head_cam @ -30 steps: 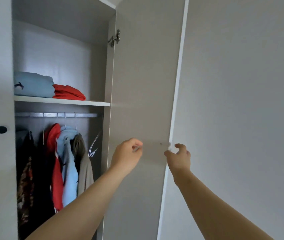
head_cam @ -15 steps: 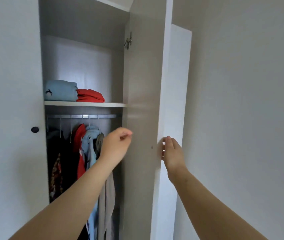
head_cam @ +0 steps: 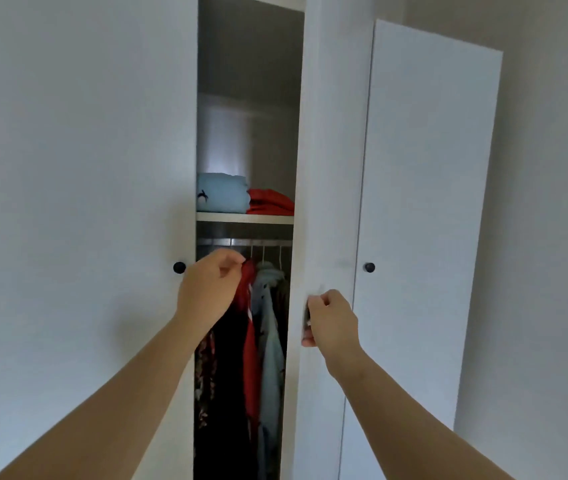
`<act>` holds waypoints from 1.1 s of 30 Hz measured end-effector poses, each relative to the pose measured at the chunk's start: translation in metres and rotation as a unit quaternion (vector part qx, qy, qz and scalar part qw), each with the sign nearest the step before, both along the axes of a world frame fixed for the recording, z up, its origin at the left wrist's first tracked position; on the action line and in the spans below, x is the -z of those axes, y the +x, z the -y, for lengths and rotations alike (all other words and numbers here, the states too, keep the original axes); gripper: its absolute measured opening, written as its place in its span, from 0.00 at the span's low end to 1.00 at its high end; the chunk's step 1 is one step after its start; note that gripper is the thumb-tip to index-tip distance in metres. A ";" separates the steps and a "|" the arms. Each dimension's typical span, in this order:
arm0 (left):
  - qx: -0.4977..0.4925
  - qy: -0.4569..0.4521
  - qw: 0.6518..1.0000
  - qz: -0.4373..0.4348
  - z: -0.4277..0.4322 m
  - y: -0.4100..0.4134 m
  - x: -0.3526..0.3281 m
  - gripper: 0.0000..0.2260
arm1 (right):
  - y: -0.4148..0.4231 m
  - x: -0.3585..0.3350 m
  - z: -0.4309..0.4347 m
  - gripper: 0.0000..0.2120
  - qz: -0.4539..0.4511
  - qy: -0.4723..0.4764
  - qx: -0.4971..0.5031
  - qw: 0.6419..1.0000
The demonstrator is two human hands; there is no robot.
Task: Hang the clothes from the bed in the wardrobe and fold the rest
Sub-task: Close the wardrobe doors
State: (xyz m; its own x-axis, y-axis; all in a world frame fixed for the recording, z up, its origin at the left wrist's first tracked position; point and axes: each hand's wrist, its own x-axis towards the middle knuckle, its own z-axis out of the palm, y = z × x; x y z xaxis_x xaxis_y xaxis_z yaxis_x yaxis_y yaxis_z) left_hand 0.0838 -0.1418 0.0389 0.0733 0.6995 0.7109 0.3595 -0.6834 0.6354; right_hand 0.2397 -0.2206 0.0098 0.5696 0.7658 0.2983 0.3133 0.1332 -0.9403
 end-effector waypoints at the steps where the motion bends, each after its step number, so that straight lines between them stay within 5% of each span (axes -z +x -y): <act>1: -0.015 0.007 1.000 -0.006 -0.012 -0.011 -0.001 0.08 | -0.010 0.001 -0.012 0.09 -0.006 -0.001 -0.012 1.000; 12: -0.112 0.068 0.990 -0.061 -0.139 -0.077 0.017 0.16 | -0.093 0.015 -0.142 0.08 0.069 0.076 -0.030 0.994; 21: -0.178 0.034 0.934 -0.308 -0.218 -0.082 0.044 0.46 | -0.101 0.012 -0.226 0.12 0.026 0.022 -0.056 0.998; 33: -0.266 0.173 0.896 -0.312 -0.245 -0.073 0.065 0.52 | -0.103 0.006 -0.281 0.16 0.023 -0.011 -0.026 0.999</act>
